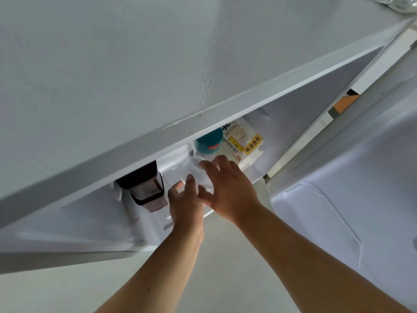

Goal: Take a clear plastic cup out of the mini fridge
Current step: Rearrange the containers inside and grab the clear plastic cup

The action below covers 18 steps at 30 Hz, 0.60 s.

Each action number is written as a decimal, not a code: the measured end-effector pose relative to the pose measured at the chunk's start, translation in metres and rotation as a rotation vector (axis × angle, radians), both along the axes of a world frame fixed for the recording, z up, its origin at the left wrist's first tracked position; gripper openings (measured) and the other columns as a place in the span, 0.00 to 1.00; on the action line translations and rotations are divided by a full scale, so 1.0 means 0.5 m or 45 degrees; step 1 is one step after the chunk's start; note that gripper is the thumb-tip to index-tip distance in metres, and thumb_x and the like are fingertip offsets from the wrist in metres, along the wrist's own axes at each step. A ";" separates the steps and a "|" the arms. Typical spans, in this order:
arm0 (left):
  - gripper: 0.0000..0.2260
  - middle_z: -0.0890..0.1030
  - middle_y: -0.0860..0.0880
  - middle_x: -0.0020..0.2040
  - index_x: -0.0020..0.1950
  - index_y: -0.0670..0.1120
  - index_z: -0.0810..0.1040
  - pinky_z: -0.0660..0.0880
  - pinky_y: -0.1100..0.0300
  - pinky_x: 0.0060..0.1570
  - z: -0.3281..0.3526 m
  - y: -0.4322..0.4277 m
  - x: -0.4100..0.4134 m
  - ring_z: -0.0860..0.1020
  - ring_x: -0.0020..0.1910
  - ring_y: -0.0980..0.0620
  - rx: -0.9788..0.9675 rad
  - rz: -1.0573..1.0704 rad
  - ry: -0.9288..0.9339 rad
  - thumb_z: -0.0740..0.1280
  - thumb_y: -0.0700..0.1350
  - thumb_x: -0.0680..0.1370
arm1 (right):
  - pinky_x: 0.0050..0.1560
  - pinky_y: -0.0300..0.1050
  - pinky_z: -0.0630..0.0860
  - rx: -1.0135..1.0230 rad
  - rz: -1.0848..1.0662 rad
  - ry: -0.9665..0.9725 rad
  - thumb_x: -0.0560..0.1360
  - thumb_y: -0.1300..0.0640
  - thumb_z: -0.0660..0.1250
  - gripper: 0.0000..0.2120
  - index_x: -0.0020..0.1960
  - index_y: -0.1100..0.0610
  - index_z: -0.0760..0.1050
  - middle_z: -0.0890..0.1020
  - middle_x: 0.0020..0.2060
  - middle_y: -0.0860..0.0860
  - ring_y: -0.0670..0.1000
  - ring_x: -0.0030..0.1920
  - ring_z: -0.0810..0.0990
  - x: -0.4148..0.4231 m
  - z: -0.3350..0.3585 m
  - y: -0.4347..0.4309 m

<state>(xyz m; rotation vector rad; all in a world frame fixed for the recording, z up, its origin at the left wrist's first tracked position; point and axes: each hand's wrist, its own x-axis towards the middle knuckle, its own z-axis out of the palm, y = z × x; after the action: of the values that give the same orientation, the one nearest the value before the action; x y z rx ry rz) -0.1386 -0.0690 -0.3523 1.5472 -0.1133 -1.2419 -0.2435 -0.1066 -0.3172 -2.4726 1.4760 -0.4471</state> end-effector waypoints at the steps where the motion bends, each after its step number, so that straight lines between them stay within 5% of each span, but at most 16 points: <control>1: 0.23 0.83 0.44 0.58 0.73 0.49 0.70 0.81 0.47 0.59 -0.001 0.000 -0.009 0.87 0.49 0.51 -0.011 -0.016 0.018 0.67 0.57 0.81 | 0.49 0.56 0.82 0.029 -0.031 -0.027 0.73 0.47 0.75 0.31 0.72 0.55 0.72 0.77 0.60 0.58 0.62 0.53 0.81 -0.017 0.000 0.001; 3: 0.21 0.83 0.46 0.57 0.71 0.48 0.73 0.82 0.52 0.53 -0.002 0.000 -0.015 0.87 0.44 0.54 -0.008 -0.059 0.053 0.67 0.56 0.82 | 0.48 0.55 0.82 0.056 -0.072 -0.065 0.72 0.50 0.77 0.30 0.70 0.57 0.71 0.78 0.61 0.58 0.61 0.52 0.83 -0.031 -0.003 0.001; 12: 0.15 0.84 0.47 0.63 0.68 0.49 0.78 0.81 0.51 0.60 -0.004 -0.006 -0.011 0.87 0.49 0.52 0.022 -0.264 0.072 0.64 0.52 0.84 | 0.62 0.54 0.79 0.073 -0.106 0.049 0.77 0.47 0.73 0.28 0.72 0.55 0.69 0.81 0.64 0.56 0.58 0.62 0.81 -0.006 -0.020 -0.035; 18: 0.13 0.84 0.49 0.61 0.64 0.51 0.80 0.82 0.57 0.52 -0.002 -0.015 -0.012 0.87 0.46 0.54 0.035 -0.317 0.060 0.66 0.54 0.83 | 0.60 0.58 0.81 0.042 -0.107 0.107 0.78 0.49 0.72 0.24 0.70 0.56 0.72 0.78 0.67 0.57 0.61 0.64 0.81 -0.004 -0.025 -0.048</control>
<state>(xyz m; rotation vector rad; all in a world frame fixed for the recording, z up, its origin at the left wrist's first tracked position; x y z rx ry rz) -0.1444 -0.0766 -0.3531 1.5611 -0.2661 -1.4792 -0.2456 -0.1307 -0.3298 -2.4391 1.6110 -0.3349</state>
